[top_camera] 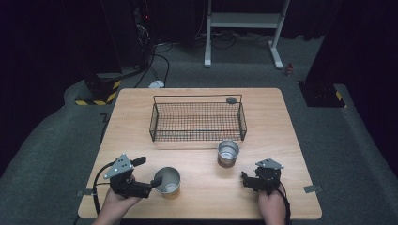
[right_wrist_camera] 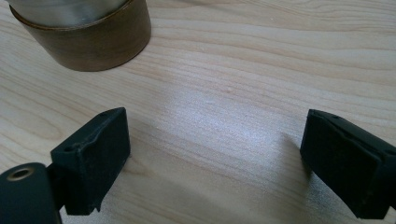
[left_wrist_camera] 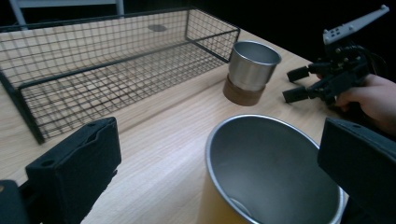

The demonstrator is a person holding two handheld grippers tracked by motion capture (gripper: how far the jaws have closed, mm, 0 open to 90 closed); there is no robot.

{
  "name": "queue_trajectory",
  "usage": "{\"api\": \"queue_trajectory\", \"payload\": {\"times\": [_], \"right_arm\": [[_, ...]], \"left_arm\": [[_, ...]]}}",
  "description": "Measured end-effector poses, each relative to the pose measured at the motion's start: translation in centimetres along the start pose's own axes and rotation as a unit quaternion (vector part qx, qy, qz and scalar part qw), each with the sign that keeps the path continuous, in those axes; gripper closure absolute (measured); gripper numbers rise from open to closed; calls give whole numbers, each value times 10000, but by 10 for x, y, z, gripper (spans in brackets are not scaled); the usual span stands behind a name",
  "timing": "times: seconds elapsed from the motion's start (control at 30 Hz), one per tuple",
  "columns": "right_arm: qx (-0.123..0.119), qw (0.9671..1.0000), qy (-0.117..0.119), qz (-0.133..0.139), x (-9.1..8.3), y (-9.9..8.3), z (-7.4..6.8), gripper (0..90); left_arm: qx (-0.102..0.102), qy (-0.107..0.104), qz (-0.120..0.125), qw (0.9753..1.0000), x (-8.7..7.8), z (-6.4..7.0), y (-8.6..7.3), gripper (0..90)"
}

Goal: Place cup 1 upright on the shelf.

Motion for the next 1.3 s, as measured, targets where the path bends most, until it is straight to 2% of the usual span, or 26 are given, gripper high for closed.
{"api": "queue_trajectory", "payload": {"times": [0.13,0.27,0.37,0.5,0.67,0.8,1.3], "right_arm": [[1,10000,0,-1,0,0,0,83],[3,10000,0,-1,0,0,0,83],[2,10000,0,-1,0,0,0,83],[1,10000,0,-1,0,0,0,83],[1,10000,1,-1,0,0,0,83],[2,10000,0,-1,0,0,0,83],[2,10000,0,-2,0,0,0,83]], "left_arm": [[44,-56,-4,10000,4,6,0,1],[196,-120,-28,9997,8,14,0,1],[321,-79,-16,9995,10,19,-1,1],[360,-234,-7,9991,16,26,-2,1],[462,-261,-71,9986,19,29,-4,1],[504,-185,-98,9985,21,29,-5,1],[526,-264,-267,9979,27,28,-13,1]]}}
Point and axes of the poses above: each handheld gripper's, and its own axes: x roughly forward along the jaws, y roughly out of its top, z roughly to its right, the point moved 3 cm from there along x, roughly forward along the jaws, and after that the axes turned 13 degrees about x, right-handed, at the moved point
